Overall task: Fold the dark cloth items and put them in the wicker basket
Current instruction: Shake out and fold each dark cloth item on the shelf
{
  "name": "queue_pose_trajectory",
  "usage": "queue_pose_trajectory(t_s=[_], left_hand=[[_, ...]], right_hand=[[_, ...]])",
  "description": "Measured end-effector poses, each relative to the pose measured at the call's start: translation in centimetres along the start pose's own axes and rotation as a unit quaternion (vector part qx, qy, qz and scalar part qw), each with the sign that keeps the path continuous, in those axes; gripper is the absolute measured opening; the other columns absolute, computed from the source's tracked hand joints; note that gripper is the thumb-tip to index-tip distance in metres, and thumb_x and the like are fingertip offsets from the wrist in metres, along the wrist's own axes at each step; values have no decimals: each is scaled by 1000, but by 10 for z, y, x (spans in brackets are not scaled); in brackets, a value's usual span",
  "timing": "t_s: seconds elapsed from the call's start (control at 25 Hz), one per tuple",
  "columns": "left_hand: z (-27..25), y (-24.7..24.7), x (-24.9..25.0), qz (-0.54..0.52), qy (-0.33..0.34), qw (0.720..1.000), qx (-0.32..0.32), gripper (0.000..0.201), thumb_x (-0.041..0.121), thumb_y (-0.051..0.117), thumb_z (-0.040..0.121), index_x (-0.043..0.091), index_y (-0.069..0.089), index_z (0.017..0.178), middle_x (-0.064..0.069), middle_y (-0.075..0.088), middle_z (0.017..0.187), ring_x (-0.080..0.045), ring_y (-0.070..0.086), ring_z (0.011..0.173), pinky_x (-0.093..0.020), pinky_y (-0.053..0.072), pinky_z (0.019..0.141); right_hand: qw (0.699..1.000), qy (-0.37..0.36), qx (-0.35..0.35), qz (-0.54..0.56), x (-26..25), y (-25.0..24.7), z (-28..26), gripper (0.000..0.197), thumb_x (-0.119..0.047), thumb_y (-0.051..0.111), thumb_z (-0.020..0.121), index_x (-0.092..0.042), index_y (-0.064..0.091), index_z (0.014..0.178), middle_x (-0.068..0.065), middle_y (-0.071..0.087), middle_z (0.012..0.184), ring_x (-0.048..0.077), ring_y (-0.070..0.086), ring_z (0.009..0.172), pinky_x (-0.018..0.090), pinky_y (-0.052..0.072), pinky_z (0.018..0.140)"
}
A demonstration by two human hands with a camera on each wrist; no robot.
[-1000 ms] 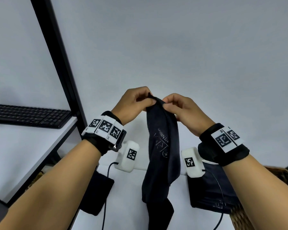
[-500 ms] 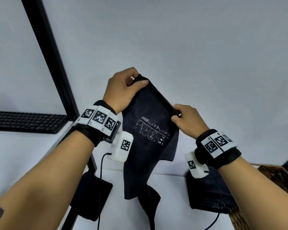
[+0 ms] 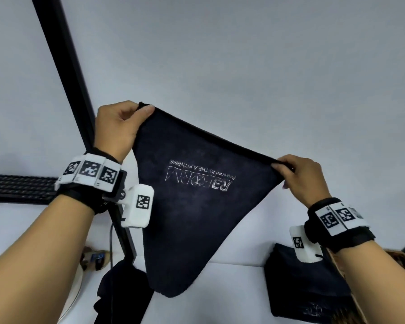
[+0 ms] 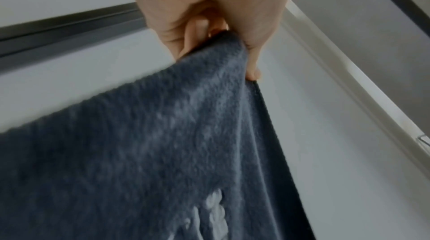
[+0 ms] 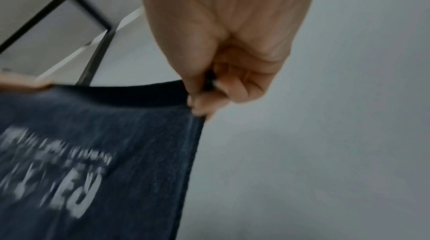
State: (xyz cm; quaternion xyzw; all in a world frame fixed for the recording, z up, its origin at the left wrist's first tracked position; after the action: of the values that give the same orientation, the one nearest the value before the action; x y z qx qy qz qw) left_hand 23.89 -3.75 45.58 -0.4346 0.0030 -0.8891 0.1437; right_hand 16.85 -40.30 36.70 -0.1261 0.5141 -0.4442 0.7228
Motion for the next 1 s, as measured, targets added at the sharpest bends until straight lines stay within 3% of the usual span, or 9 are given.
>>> queue_pose_trajectory(t_s=[0.08, 0.16, 0.24, 0.32, 0.44, 0.52, 0.68, 0.88, 1.0], left_hand=[[2, -14, -1, -27, -13, 1000, 0, 36, 33, 75, 79, -3, 67, 77, -15, 57, 70, -20, 49, 65, -31, 40, 60], [4, -25, -5, -12, -27, 1000, -7, 32, 30, 75, 79, 2, 65, 68, -4, 50, 59, -14, 40, 54, -20, 32, 50], [6, -28, -17, 19, -47, 998, -23, 32, 27, 74, 81, 7, 60, 60, 5, 38, 49, -10, 32, 45, -18, 25, 43], [5, -22, -37, 34, -91, 994, -42, 32, 21, 70, 85, -6, 59, 73, -4, 43, 56, -10, 44, 39, -18, 23, 40], [-1, 5, -66, 4, -176, 983, -56, 20, 12, 65, 89, -4, 58, 79, -15, 48, 75, -14, 68, 51, -18, 42, 39], [2, 19, -72, -40, -199, 979, -25, 20, 11, 65, 89, 4, 56, 72, -14, 49, 78, -16, 70, 55, -20, 55, 52], [17, 28, -40, -107, -151, 982, 20, 26, 16, 67, 88, 12, 55, 65, -8, 47, 72, -17, 70, 59, -23, 57, 64], [-11, 3, 7, -158, -95, 982, 24, 30, 19, 66, 89, 18, 54, 62, 7, 46, 54, -15, 63, 55, -23, 54, 61], [-49, -22, 25, -173, -76, 982, 13, 23, 23, 66, 89, 20, 61, 67, 7, 50, 58, -10, 53, 53, -22, 45, 56]], right_hand=[[986, 15, 37, 160, -6, -24, 2, 9, -20, 67, 87, -16, 71, 80, -5, 59, 51, 17, 51, 41, 16, 40, 50], [960, 21, 36, 276, -11, -42, 7, 8, -15, 66, 88, -11, 72, 84, 3, 53, 47, 18, 42, 42, 20, 33, 43], [954, 10, 19, 301, -11, -46, 18, 10, -15, 66, 89, -7, 72, 86, 9, 53, 49, 20, 41, 45, 22, 32, 42], [953, 17, 7, 302, -3, -40, 35, 10, -13, 66, 88, -4, 71, 88, 12, 60, 57, 20, 49, 48, 23, 37, 44], [953, 46, -6, 299, 15, -21, 64, 8, -6, 64, 89, 0, 68, 93, 15, 65, 73, 14, 64, 55, 23, 43, 47], [954, 49, 2, 295, 20, -16, 80, 4, -5, 65, 88, -4, 69, 89, 11, 66, 73, 12, 66, 56, 22, 45, 47], [936, 36, 79, 341, 8, -49, 93, 2, -13, 70, 84, -15, 70, 82, 1, 68, 73, 10, 62, 59, 22, 42, 50], [908, -8, 95, 408, -29, -94, 47, 4, -21, 65, 87, -18, 68, 89, 1, 66, 87, 15, 63, 79, 27, 52, 70], [888, -8, 89, 452, -47, -106, -9, 4, -20, 62, 91, -21, 64, 89, 0, 60, 82, 17, 55, 73, 30, 51, 68]])
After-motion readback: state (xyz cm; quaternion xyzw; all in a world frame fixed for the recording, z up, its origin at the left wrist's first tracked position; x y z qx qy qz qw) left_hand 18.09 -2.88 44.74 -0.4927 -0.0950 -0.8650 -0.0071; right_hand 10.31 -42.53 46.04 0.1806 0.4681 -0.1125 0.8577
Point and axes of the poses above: each hand's wrist, its own z-axis towards the middle knuckle, its own y-axis out of the palm, x = y × z, the point moved 4 cm from there along z, towards the middle knuckle
